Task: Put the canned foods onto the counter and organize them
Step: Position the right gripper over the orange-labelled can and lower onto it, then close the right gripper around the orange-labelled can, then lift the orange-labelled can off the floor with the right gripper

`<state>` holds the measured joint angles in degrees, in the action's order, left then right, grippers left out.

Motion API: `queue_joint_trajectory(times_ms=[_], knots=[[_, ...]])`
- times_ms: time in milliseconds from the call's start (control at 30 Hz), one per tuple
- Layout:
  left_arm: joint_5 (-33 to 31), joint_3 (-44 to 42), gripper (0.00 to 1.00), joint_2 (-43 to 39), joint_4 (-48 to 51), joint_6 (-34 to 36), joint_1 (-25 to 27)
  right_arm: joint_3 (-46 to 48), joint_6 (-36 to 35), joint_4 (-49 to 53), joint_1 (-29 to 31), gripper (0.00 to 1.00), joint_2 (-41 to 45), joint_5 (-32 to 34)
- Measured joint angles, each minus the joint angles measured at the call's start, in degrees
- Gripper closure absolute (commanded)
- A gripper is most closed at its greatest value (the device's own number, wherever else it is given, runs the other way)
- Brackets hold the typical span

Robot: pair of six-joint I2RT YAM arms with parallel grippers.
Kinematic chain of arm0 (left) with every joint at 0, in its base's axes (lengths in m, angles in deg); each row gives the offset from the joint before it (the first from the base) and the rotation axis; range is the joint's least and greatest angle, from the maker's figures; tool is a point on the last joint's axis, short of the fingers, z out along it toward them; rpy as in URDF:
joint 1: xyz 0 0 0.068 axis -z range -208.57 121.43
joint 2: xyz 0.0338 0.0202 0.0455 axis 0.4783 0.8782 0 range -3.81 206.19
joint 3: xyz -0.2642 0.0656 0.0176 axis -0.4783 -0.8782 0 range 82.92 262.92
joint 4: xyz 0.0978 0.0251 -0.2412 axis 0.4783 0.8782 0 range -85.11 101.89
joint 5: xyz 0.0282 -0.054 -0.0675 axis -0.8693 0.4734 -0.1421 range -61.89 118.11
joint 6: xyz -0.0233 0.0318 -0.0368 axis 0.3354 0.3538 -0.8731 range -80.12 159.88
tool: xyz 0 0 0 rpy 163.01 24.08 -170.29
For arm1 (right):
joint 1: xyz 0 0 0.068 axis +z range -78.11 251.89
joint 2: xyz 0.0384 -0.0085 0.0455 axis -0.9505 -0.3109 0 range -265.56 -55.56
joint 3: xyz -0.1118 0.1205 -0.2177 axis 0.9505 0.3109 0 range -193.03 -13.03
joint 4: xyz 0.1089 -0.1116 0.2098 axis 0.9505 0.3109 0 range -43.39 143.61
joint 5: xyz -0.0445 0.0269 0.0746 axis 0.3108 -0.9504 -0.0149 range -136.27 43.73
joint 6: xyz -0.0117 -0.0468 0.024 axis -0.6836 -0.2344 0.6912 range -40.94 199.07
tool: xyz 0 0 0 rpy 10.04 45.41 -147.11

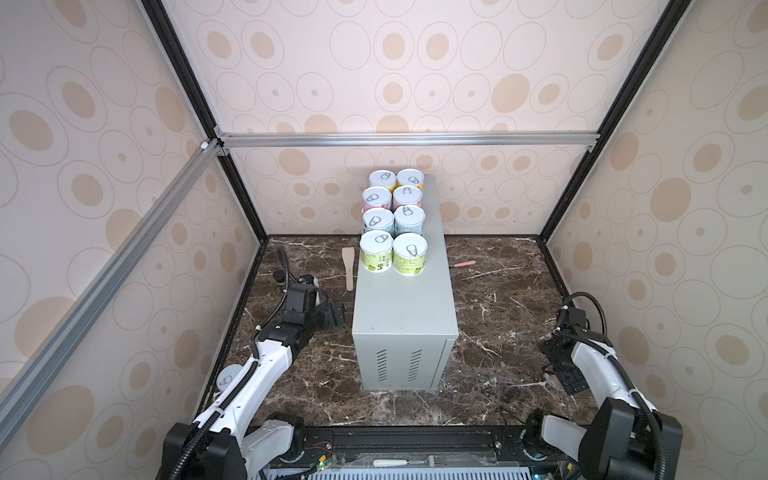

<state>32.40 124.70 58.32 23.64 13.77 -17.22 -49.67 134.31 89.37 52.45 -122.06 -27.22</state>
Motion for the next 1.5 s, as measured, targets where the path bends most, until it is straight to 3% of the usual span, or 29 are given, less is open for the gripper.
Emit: queue_joint_trajectory(times_ms=[1033,1500], knots=[[1.7,-0.4,0.01,-0.7,-0.3,0.0,0.0,-1.0,-2.8,-6.2,-0.5,0.0,-12.4,1.0],[1.9,-0.7,0.01,-0.7,-0.3,0.0,0.0,-4.5,-7.3,-8.4,-0.5,0.16,-16.6,-2.4]])
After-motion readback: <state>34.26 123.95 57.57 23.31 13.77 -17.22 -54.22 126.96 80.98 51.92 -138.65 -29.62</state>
